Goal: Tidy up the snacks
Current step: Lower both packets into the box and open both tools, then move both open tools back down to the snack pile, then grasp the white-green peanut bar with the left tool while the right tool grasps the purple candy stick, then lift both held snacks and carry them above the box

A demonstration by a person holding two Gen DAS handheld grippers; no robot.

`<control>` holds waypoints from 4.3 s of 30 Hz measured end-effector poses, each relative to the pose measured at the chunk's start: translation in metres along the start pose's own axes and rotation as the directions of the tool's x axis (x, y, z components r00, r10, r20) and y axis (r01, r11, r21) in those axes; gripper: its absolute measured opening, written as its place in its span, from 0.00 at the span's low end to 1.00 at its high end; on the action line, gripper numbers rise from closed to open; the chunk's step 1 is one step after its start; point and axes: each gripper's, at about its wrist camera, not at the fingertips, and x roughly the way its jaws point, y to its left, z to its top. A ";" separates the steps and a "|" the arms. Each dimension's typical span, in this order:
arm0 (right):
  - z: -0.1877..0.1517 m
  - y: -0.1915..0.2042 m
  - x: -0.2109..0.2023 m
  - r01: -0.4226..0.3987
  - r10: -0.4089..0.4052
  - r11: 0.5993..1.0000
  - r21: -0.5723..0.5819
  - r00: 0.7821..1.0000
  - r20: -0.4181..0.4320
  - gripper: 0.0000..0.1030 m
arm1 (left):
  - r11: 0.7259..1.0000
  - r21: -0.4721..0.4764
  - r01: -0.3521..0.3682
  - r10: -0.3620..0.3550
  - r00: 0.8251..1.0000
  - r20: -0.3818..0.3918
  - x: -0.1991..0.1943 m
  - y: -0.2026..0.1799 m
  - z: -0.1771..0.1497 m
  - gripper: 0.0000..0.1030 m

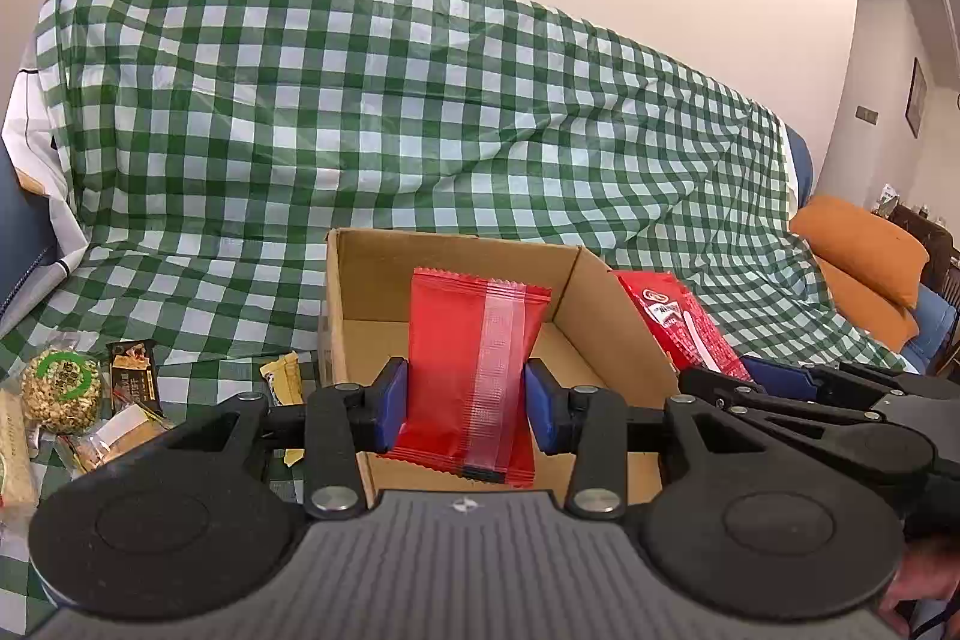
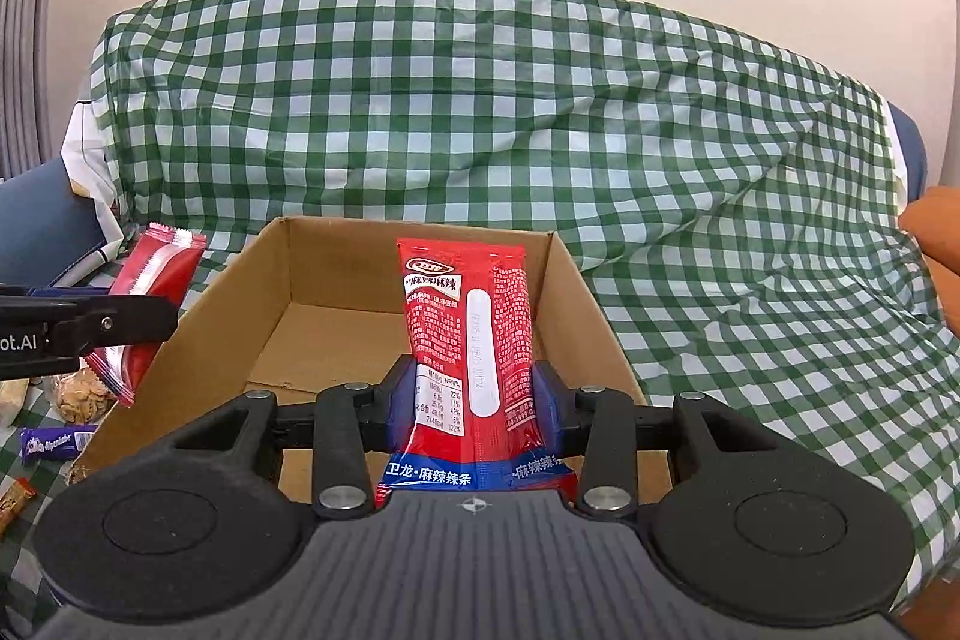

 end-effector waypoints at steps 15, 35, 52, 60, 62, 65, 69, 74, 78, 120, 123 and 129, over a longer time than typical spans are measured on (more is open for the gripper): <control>0.006 0.001 0.008 0.063 -0.064 0.997 0.044 0.998 0.021 0.63 | 1.000 0.024 0.002 -0.003 1.000 0.016 0.005 0.000 -0.005 0.69; 0.017 0.055 0.009 -0.230 0.226 0.956 0.184 0.973 0.040 0.37 | 0.983 0.028 -0.180 0.182 0.979 -0.096 -0.013 0.171 0.055 0.29; -0.003 0.216 0.074 -0.505 0.576 0.815 0.285 0.762 -0.297 0.39 | 0.628 -0.594 -0.503 0.210 0.844 -0.493 0.002 0.326 0.000 0.46; -0.037 0.233 0.132 -0.378 0.579 0.794 0.476 0.707 -0.405 0.59 | 0.672 -0.495 -0.551 0.216 0.785 -0.581 0.028 0.323 -0.006 0.50; -0.038 0.240 0.139 -0.358 0.561 0.807 0.470 0.713 -0.420 0.59 | 0.678 -0.461 -0.572 0.232 0.762 -0.605 0.033 0.322 -0.008 0.56; -0.043 0.252 0.145 -0.326 0.498 0.855 0.403 0.733 -0.463 0.57 | 0.698 -0.418 -0.582 0.242 0.740 -0.627 0.041 0.319 -0.011 0.57; -0.042 0.262 0.140 -0.338 0.454 0.887 0.314 0.760 -0.465 0.32 | 0.708 -0.378 -0.596 0.255 0.716 -0.650 0.053 0.319 -0.013 0.58; -0.043 0.251 0.139 -0.325 0.458 0.881 0.343 0.767 -0.450 0.17 | 0.725 -0.321 -0.610 0.290 0.692 -0.661 0.063 0.317 -0.013 0.43; -0.042 0.243 0.127 -0.345 0.476 0.873 0.345 0.762 -0.440 0.15 | 0.727 -0.333 -0.601 0.291 0.708 -0.643 0.055 0.317 -0.011 0.39; -0.085 0.247 0.029 -0.524 0.374 0.839 -0.147 0.751 -0.544 0.16 | 0.839 -0.137 -0.526 0.314 0.675 -0.667 0.059 0.278 -0.023 0.39; -0.078 0.246 0.022 -0.537 0.400 0.830 -0.152 0.762 -0.510 0.15 | 0.838 -0.180 -0.516 0.307 0.717 -0.625 0.048 0.279 -0.015 0.39; -0.052 0.233 0.004 -0.554 0.458 0.820 -0.144 0.785 -0.416 0.15 | 0.825 -0.231 -0.516 0.322 0.764 -0.560 0.036 0.280 0.000 0.39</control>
